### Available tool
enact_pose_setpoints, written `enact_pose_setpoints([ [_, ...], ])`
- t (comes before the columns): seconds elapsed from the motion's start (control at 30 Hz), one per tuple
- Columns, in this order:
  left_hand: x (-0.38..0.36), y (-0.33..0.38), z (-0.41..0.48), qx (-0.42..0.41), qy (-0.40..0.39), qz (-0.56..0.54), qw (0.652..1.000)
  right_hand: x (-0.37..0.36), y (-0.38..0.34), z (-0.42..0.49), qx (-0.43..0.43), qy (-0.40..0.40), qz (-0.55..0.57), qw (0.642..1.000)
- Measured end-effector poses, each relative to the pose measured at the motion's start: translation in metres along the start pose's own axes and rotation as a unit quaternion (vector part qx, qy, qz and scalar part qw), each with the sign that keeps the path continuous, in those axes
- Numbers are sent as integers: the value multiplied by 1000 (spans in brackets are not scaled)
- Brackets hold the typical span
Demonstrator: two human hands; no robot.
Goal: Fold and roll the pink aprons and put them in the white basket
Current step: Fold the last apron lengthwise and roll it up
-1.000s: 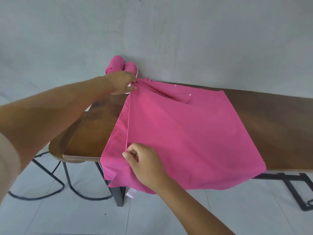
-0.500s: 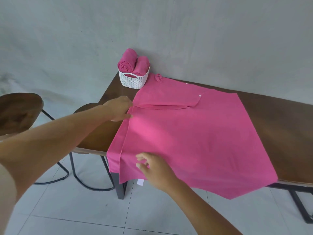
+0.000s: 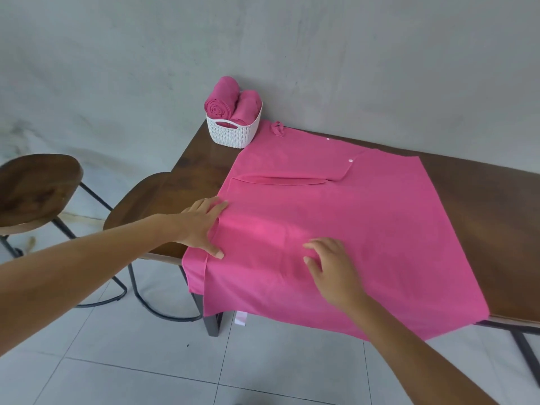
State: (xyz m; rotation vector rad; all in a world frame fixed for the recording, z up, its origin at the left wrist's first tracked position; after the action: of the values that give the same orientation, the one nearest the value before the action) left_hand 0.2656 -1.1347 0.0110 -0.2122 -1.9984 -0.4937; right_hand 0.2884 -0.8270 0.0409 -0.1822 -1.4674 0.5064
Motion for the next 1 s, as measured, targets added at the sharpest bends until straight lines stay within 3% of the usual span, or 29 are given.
enact_pose_setpoints([
  [0.23, 11, -7, -19, 35, -18, 59, 998, 8, 37, 11, 25, 22, -35, 999],
  [0.4, 5, 7, -22, 63, -39, 33, 997, 19, 83, 21, 0, 14, -52, 999],
  [0.67, 7, 11, -43, 125, -38, 83, 988, 27, 144, 29, -25, -27, -76, 996],
  [0.8, 14, 28, -42, 153, -5, 36, 988, 29, 174, 32, -47, -47, -104, 992],
  [1.0, 20, 87, 0, 119, 49, -26, 991, 43, 232, 28, -100, -113, -182, 972],
])
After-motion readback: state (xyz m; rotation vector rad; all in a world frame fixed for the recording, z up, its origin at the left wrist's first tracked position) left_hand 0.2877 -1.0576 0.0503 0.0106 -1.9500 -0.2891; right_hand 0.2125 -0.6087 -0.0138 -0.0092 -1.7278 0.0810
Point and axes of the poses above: each hand's wrist, its own z-axis towards the middle knuckle, its own x-axis out of the back of the hand, y = z × x, the point moved 8 cm from there along z, towards the middle knuckle, and after that the axes turned 15 degrees about -x, right-handed, at the moved point
